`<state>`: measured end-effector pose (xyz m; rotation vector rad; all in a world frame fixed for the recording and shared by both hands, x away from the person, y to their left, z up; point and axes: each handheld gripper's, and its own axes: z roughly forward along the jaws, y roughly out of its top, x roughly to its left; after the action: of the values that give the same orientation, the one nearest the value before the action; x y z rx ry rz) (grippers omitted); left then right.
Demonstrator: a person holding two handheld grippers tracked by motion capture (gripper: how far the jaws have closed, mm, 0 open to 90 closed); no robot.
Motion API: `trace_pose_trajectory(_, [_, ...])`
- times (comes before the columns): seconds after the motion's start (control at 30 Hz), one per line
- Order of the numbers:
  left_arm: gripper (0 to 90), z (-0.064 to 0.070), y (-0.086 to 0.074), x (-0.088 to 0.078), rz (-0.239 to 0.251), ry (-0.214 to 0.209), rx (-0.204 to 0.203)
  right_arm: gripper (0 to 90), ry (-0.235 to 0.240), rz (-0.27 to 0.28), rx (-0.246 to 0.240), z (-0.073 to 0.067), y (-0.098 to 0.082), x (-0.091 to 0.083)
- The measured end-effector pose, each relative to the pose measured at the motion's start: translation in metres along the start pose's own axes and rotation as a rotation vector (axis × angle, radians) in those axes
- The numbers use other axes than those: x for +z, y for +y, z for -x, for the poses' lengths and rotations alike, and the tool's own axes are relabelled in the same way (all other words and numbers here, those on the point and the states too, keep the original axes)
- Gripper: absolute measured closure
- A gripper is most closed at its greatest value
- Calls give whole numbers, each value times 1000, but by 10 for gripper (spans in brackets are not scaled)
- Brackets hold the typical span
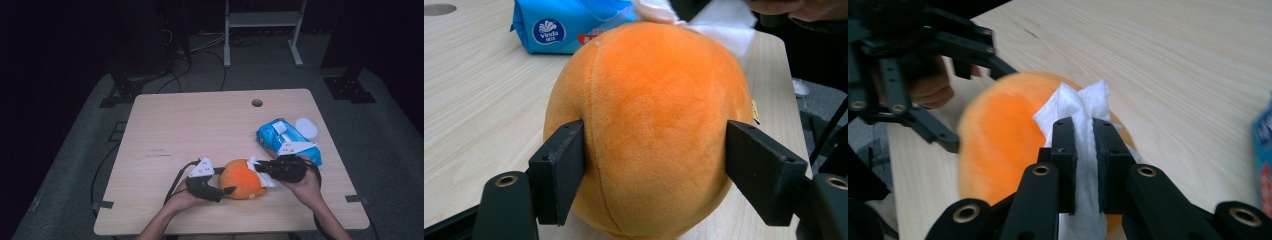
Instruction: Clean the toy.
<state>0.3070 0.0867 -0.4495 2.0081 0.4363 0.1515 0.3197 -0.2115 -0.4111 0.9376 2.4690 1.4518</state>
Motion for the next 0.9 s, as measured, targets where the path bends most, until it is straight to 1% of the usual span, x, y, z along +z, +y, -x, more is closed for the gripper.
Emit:
trace_pose_trajectory(0.03, [268, 0, 0, 0, -1, 2, 4, 802, -1, -2, 16, 3, -2, -1])
trace_pose_trajectory(0.1, [269, 1, 1, 1, -2, 3, 10, 802, -8, -14, 23, 6, -5, -3])
trace_pose_trajectory(0.13, [269, 2, 1, 1, -7, 5, 17, 802, -5, -16, 28, 7, -6, -4])
trace_pose_trajectory(0.2, [268, 4, 3, 2, -9, 17, 24, 802, -5, -17, 20, 4, -5, -5])
trace_pose_trajectory(0.23, [267, 5, 3, 2, -13, 23, 26, 803, 2, -11, 16, 0, -3, -6])
trace_pose_trajectory(0.27, [268, 5, 4, 3, -14, 26, 30, 803, 10, -3, 0, -5, -1, -6])
trace_pose_trajectory(0.33, [269, 6, 4, 3, -15, 28, 34, 803, 43, 11, -37, -16, 4, -5])
trace_pose_trajectory(0.37, [272, 7, 4, 3, -18, 28, 35, 803, 42, 7, -57, -20, 6, -4])
trace_pose_trajectory(0.4, [275, 6, 3, 2, -18, 30, 33, 802, 30, -5, -75, -23, 7, -3])
trace_pose_trajectory(0.43, [278, 6, 3, 1, -18, 29, 29, 802, 26, -7, -77, -22, 7, -1])
trace_pose_trajectory(0.5, [279, 6, 3, 1, -14, 30, 27, 801, 19, -8, -55, -13, 4, -1])
trace_pose_trajectory(0.63, [279, 9, 6, 3, -9, 37, 40, 802, 5, -20, 48, 15, -10, -6])
trace_pose_trajectory(0.67, [279, 10, 7, 3, -7, 36, 44, 802, -4, -24, 61, 18, -13, -7])
trace_pose_trajectory(0.7, [278, 11, 7, 4, -8, 40, 45, 803, -5, -23, 70, 19, -14, -8])
trace_pose_trajectory(0.73, [278, 12, 8, 4, -13, 45, 48, 803, -2, -18, 66, 17, -13, -9])
trace_pose_trajectory(0.77, [277, 12, 8, 4, -15, 47, 48, 803, -4, -14, 51, 13, -10, -9])
trace_pose_trajectory(0.83, [276, 13, 8, 5, -17, 50, 50, 802, 12, 2, 24, 3, -4, -9])
trace_pose_trajectory(0.87, [276, 13, 8, 5, -15, 52, 49, 802, 28, 12, -1, -5, 1, -9])
trace_pose_trajectory(0.9, [275, 13, 8, 5, -16, 53, 51, 801, 32, 14, -22, -11, 4, -8])
